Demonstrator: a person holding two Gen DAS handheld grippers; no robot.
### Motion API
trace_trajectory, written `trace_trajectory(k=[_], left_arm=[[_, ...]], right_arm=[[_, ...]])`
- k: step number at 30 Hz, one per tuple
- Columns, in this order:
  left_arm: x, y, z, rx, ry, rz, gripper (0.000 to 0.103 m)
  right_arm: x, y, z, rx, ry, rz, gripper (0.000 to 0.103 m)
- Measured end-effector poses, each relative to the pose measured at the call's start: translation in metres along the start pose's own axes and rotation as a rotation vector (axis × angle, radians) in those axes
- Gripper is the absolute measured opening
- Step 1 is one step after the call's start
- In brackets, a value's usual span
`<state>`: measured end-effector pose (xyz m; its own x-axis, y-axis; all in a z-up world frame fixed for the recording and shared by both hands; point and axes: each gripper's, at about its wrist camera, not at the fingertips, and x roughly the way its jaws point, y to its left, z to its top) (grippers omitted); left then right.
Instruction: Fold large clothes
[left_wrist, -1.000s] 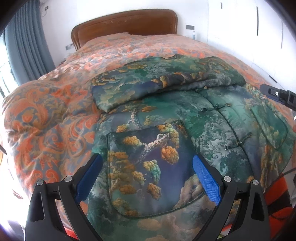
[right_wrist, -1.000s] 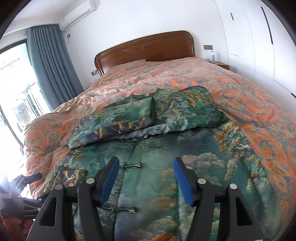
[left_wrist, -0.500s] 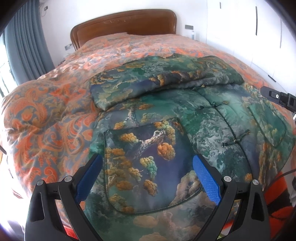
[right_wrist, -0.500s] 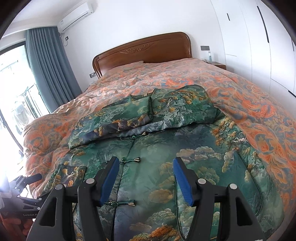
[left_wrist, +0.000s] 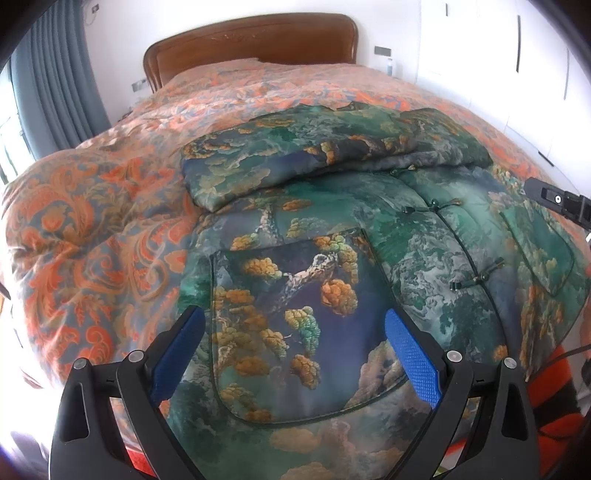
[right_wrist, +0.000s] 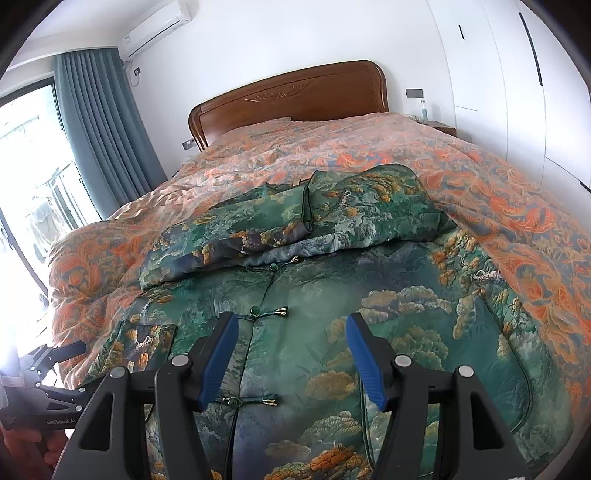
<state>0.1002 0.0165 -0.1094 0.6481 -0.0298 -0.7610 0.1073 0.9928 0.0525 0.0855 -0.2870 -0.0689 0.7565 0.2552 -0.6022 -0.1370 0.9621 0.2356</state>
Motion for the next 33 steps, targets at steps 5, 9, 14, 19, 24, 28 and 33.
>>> trace_trajectory(k=[5,9,14,19,24,28,33], left_arm=[[0.000,0.043,0.007,-0.109,0.029,-0.060,0.098],[0.006,0.107,0.003,-0.260,0.071,-0.094,0.098],[0.023,0.154,-0.024,-0.387,0.166,-0.111,0.098],[0.030,0.129,-0.047,-0.336,0.231,-0.195,0.098],[0.032,0.087,-0.050,-0.177,0.260,-0.199,0.098],[0.036,0.070,-0.051,-0.130,0.281,-0.210,0.098],[0.037,0.063,-0.055,-0.125,0.343,-0.231,0.073]], right_arm=[[0.001,-0.002,0.003,-0.015,0.007,0.003,0.062],[-0.009,-0.025,0.022,-0.003,-0.005,-0.013,0.062],[-0.024,-0.092,0.040,0.020,0.031,-0.109,0.062],[-0.017,-0.166,0.032,0.102,0.217,-0.160,0.062],[-0.018,-0.216,0.008,0.161,0.372,-0.096,0.062],[-0.016,-0.226,-0.009,0.161,0.440,-0.019,0.062],[-0.005,-0.215,-0.026,0.149,0.519,0.115,0.062]])
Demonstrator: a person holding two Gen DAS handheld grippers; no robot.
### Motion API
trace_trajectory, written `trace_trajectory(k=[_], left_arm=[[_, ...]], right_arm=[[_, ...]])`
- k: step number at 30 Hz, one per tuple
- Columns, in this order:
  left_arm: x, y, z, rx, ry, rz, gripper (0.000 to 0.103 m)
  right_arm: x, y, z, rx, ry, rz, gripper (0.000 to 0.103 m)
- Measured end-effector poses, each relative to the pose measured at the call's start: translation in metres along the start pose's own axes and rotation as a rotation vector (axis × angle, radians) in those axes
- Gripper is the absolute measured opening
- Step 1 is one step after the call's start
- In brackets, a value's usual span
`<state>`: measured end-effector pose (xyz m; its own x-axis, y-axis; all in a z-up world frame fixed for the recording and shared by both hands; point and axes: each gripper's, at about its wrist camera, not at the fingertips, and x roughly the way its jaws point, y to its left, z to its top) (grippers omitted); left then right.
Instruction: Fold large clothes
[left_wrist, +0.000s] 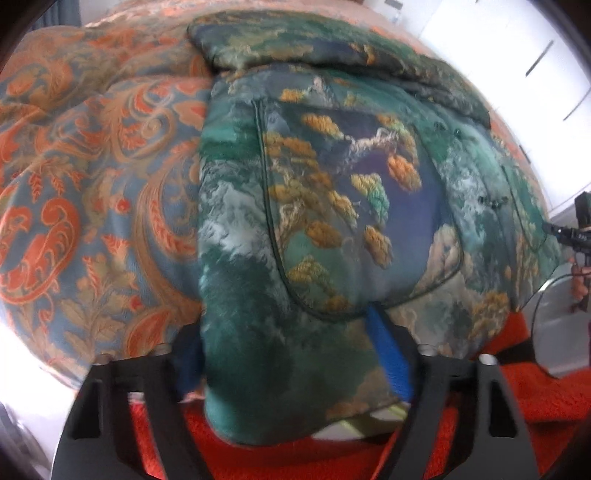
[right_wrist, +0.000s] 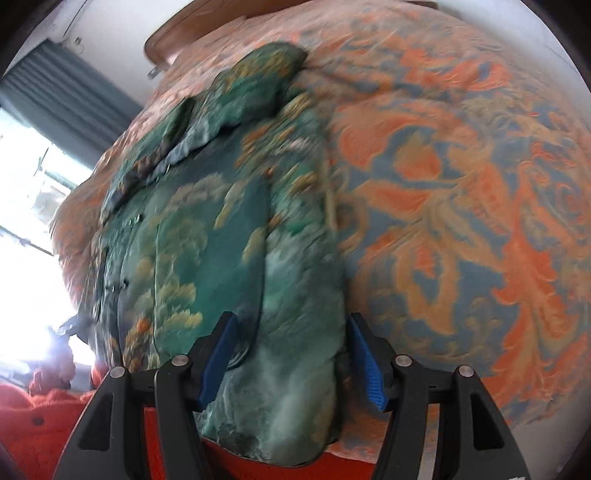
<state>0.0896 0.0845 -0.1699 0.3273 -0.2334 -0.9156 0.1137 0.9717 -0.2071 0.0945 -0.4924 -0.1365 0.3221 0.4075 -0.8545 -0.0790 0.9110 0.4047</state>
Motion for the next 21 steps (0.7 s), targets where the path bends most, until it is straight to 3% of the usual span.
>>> trace_trajectory(k=[3,5,7,8,12,21], left_arm=[[-0.004,-0.003,-0.001,0.031,0.021,0.043,0.055],[-0.005,-0.005,-0.002,0.043,0.033,0.056,0.033],[-0.006,-0.007,0.000,0.027,0.039,0.054,0.019],[-0.008,-0.004,0.000,0.016,0.037,0.044,0.015],[-0.024,-0.007,0.001,0.001,-0.014,0.008,0.012],[-0.071,-0.005,-0.020,-0.025,-0.089,-0.089,0.010]], right_arm=[[0.006,0.010,-0.002,-0.042,0.045,-0.019,0.062],[0.005,0.016,-0.004,-0.074,0.044,-0.029,0.050],[0.003,0.023,-0.005,-0.095,0.044,-0.019,0.030],[0.002,0.028,-0.006,-0.106,0.040,-0.017,0.027],[-0.005,0.039,-0.003,-0.111,0.005,-0.004,0.019],[-0.045,0.050,-0.013,-0.111,-0.032,0.066,0.014]])
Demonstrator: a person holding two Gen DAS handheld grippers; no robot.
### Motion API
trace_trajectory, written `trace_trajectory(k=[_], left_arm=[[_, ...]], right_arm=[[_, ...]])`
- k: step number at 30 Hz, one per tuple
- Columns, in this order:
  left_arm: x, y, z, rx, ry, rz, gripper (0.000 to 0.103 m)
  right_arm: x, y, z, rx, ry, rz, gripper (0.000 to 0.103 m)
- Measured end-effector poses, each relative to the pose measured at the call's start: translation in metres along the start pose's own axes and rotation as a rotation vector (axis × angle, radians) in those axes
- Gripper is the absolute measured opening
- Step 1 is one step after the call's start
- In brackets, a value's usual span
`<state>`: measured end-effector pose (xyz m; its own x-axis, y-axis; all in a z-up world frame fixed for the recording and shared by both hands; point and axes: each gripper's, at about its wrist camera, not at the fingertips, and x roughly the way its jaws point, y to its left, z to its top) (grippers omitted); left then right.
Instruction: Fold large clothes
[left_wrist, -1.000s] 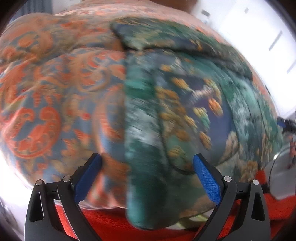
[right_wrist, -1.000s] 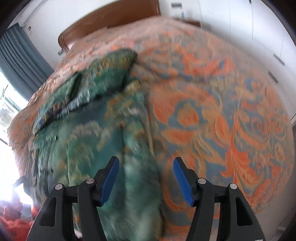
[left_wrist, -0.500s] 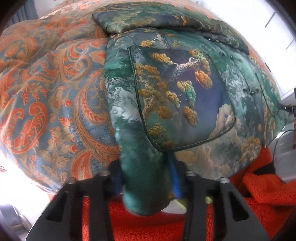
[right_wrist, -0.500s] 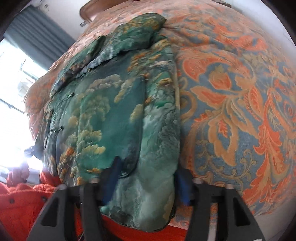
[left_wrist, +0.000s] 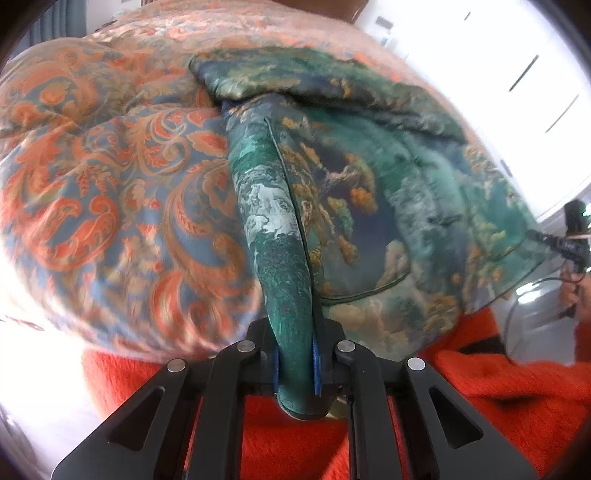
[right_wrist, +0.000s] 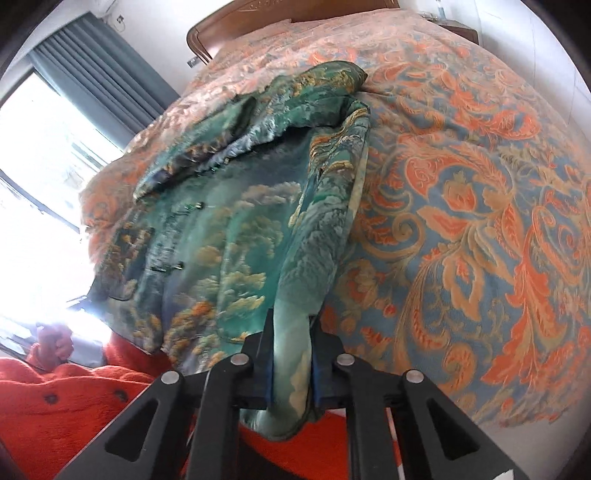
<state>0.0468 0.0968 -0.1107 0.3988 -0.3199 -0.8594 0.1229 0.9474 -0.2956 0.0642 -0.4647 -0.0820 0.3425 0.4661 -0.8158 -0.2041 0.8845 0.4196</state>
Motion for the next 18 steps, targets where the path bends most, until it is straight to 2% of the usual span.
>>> trace_trajectory(k=[5,9,13,16,17,18], left_arm=[[-0.025,-0.002,0.004,-0.023,-0.034,-0.080,0.010],[-0.050,0.011,0.043,-0.099,-0.135,-0.200,0.010],[-0.066,0.034,0.104,-0.165,-0.239,-0.292,0.010],[-0.064,0.048,0.157,-0.172,-0.300,-0.271,0.010],[-0.065,0.048,0.165,-0.177,-0.307,-0.266,0.010],[-0.057,0.054,0.188,-0.199,-0.309,-0.264,0.010]], right_arm=[[-0.025,0.008,-0.015,0.035,-0.011,0.096,0.013],[-0.044,0.010,-0.004,0.087,-0.094,0.192,0.012],[-0.052,0.015,0.045,0.100,-0.193,0.278,0.011],[-0.052,0.021,0.097,0.084,-0.269,0.292,0.011],[-0.049,0.021,0.117,0.086,-0.293,0.298,0.011],[-0.044,0.020,0.136,0.095,-0.312,0.304,0.011]])
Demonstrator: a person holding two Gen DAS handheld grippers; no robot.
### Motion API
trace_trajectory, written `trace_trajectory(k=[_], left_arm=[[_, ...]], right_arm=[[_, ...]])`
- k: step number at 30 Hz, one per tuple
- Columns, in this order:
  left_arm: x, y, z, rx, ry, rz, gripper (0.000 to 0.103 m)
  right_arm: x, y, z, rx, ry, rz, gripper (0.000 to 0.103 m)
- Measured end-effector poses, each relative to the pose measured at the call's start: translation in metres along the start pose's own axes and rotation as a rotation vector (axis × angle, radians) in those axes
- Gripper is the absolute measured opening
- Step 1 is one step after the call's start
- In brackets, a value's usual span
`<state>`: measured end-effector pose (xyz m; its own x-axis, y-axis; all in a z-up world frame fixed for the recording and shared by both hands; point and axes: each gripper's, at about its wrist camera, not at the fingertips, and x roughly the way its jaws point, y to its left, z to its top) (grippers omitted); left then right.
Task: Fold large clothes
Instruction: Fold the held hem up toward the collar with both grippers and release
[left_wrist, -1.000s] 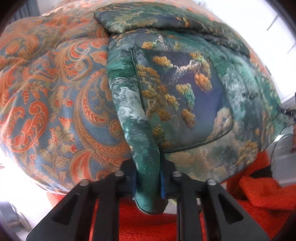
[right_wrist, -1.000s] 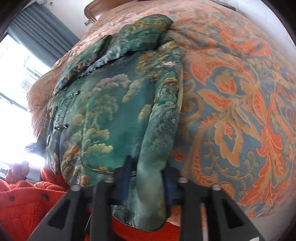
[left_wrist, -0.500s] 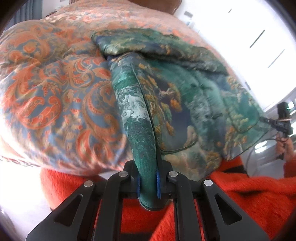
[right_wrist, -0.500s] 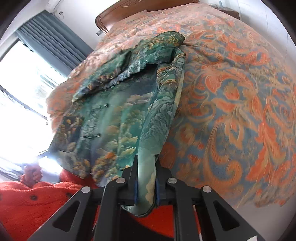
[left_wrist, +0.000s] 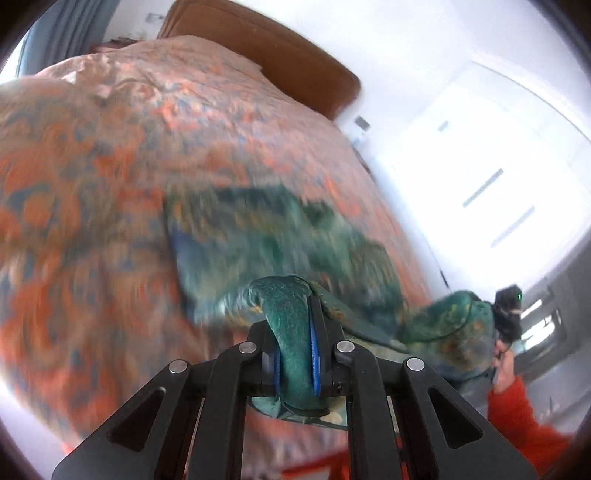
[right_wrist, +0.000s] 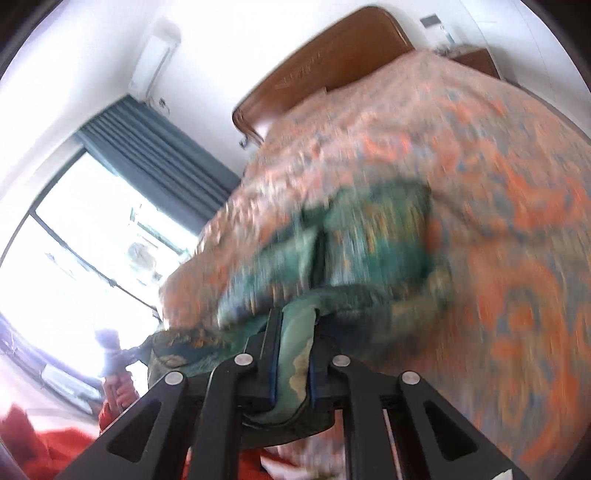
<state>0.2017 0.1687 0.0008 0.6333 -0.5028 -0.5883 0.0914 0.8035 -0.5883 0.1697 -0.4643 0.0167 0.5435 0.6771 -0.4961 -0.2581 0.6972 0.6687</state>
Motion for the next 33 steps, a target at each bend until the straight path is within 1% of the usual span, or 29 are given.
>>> trace_trajectory(k=[2,3,4,5,6,7,8,9,10,11,12,13,14,15,16,17,18,19,20,21,23,24,25,27,29,30,31,32,33], left_arm=[[0.026,0.012,0.034,-0.063,0.007,0.010,0.010],[0.039,0.017,0.047,-0.075,0.009,0.028,0.010],[0.057,0.022,0.063,-0.092,0.009,0.064,0.010],[0.068,0.025,0.068,-0.094,0.014,0.087,0.010],[0.087,0.027,0.078,-0.078,0.033,0.137,0.010],[0.099,0.030,0.080,-0.069,0.043,0.182,0.010],[0.118,0.033,0.083,-0.061,0.059,0.232,0.011],[0.132,0.034,0.083,-0.049,0.080,0.259,0.012],[0.150,0.036,0.085,-0.032,0.110,0.291,0.017],[0.155,0.038,0.081,-0.027,0.125,0.306,0.021],[0.168,0.040,0.079,-0.030,0.150,0.332,0.024],[0.175,0.043,0.077,-0.039,0.168,0.351,0.030],[0.177,0.044,0.077,-0.045,0.171,0.353,0.037],[0.175,0.045,0.077,-0.055,0.167,0.336,0.042],[0.171,0.044,0.078,-0.064,0.159,0.311,0.055],[0.164,0.043,0.081,-0.068,0.145,0.292,0.070],[0.157,0.042,0.084,-0.063,0.128,0.291,0.078],[0.151,0.040,0.088,-0.052,0.105,0.301,0.092],[0.140,0.036,0.091,-0.032,0.073,0.311,0.096],[0.130,0.034,0.094,-0.006,0.044,0.318,0.096],[0.123,0.034,0.097,0.028,0.036,0.323,0.097],[0.121,0.035,0.094,0.046,0.047,0.319,0.098],[0.123,0.037,0.092,0.059,0.063,0.313,0.098],[0.139,0.044,0.081,0.091,0.136,0.299,0.098],[0.158,0.049,0.069,0.114,0.208,0.294,0.098],[0.170,0.049,0.063,0.130,0.229,0.292,0.097],[0.176,0.049,0.061,0.136,0.231,0.294,0.097],[0.184,0.046,0.060,0.144,0.220,0.307,0.093],[0.190,0.045,0.060,0.143,0.213,0.316,0.084]], right_arm=[[0.021,-0.008,0.034,0.024,-0.036,-0.004,0.011],[0.033,-0.012,0.048,0.036,-0.046,-0.012,0.011],[0.046,-0.017,0.061,0.051,-0.057,-0.027,0.011],[0.061,-0.027,0.075,0.077,-0.068,-0.045,0.011],[0.075,-0.036,0.086,0.104,-0.069,-0.054,0.011],[0.092,-0.049,0.098,0.126,-0.074,-0.082,0.011],[0.103,-0.058,0.102,0.136,-0.079,-0.111,0.011],[0.116,-0.072,0.108,0.161,-0.076,-0.141,0.011],[0.127,-0.085,0.112,0.188,-0.072,-0.163,0.011],[0.138,-0.099,0.113,0.218,-0.078,-0.201,0.012],[0.147,-0.112,0.112,0.254,-0.085,-0.222,0.015],[0.157,-0.123,0.108,0.290,-0.080,-0.223,0.017],[0.167,-0.135,0.103,0.338,-0.060,-0.230,0.018],[0.171,-0.141,0.100,0.366,-0.055,-0.230,0.024],[0.173,-0.146,0.097,0.401,-0.057,-0.214,0.034],[0.173,-0.150,0.095,0.437,-0.064,-0.177,0.041],[0.169,-0.153,0.095,0.474,-0.070,-0.124,0.054],[0.165,-0.152,0.096,0.499,-0.073,-0.088,0.067],[0.157,-0.151,0.099,0.522,-0.083,-0.058,0.072],[0.147,-0.149,0.104,0.532,-0.101,-0.037,0.078],[0.130,-0.143,0.115,0.508,-0.139,-0.016,0.080],[0.121,-0.140,0.122,0.468,-0.153,-0.028,0.081],[0.116,-0.136,0.126,0.419,-0.153,-0.066,0.083],[0.115,-0.123,0.132,0.270,-0.107,-0.196,0.085],[0.137,-0.115,0.128,0.123,0.012,-0.300,0.085],[0.143,-0.115,0.124,0.097,0.048,-0.320,0.085],[0.154,-0.114,0.118,0.071,0.086,-0.334,0.085],[0.167,-0.112,0.113,0.051,0.104,-0.333,0.085],[0.171,-0.110,0.105,0.044,0.100,-0.334,0.085]])
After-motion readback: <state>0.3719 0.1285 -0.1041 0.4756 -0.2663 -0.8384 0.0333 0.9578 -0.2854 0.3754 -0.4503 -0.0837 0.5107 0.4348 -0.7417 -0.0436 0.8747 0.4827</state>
